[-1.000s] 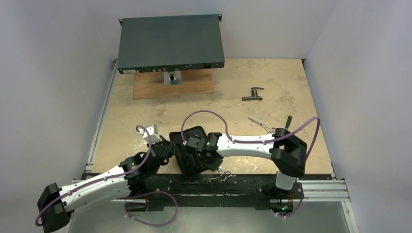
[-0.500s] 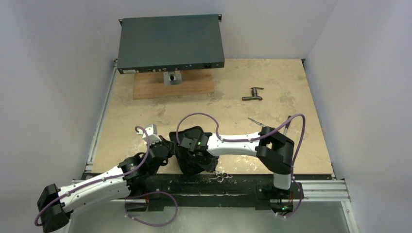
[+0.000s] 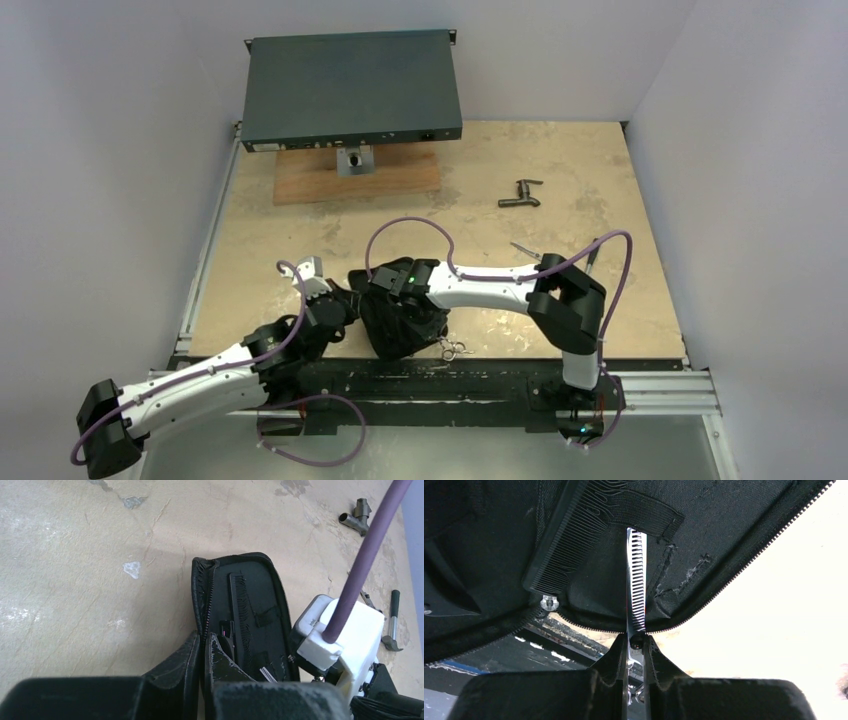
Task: Sort the hair-cutting tools
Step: Place the scissors in the hairdressing tool bag.
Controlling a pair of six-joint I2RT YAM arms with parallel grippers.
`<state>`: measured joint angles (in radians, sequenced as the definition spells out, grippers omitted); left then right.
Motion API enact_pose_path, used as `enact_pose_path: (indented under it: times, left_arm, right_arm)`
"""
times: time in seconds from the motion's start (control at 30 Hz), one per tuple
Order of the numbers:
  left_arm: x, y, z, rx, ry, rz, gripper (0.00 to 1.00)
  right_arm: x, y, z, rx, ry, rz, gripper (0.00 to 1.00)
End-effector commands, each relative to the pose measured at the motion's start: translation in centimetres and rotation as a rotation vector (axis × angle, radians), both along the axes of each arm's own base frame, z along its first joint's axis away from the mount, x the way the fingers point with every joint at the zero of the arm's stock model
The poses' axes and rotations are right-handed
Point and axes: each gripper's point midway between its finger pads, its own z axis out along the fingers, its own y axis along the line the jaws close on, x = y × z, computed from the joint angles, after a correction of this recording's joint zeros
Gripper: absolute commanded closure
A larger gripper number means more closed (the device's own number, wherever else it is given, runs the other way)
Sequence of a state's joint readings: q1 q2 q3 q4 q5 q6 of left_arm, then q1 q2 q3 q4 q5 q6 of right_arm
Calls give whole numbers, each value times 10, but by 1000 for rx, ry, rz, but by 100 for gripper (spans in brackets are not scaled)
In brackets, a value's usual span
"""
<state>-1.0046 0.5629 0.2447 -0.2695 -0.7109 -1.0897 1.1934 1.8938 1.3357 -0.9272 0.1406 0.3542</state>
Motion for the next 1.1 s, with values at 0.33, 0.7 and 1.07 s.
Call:
enact_pose_path:
  times: [0.33,0.7,1.07]
  left_arm:
    - [3,-9,14,-59,-33,-2,100]
    - [3,-10,20,-80,-46,-6,100]
    - [-1,-12,15,-95,-36,-22,100]
  right_arm:
    - [12,9,9,22,-37,-11,100]
    - [7,1,-3,-5,-19,-16,100]
    - [23,-3,-14,-53,-59,-29,100]
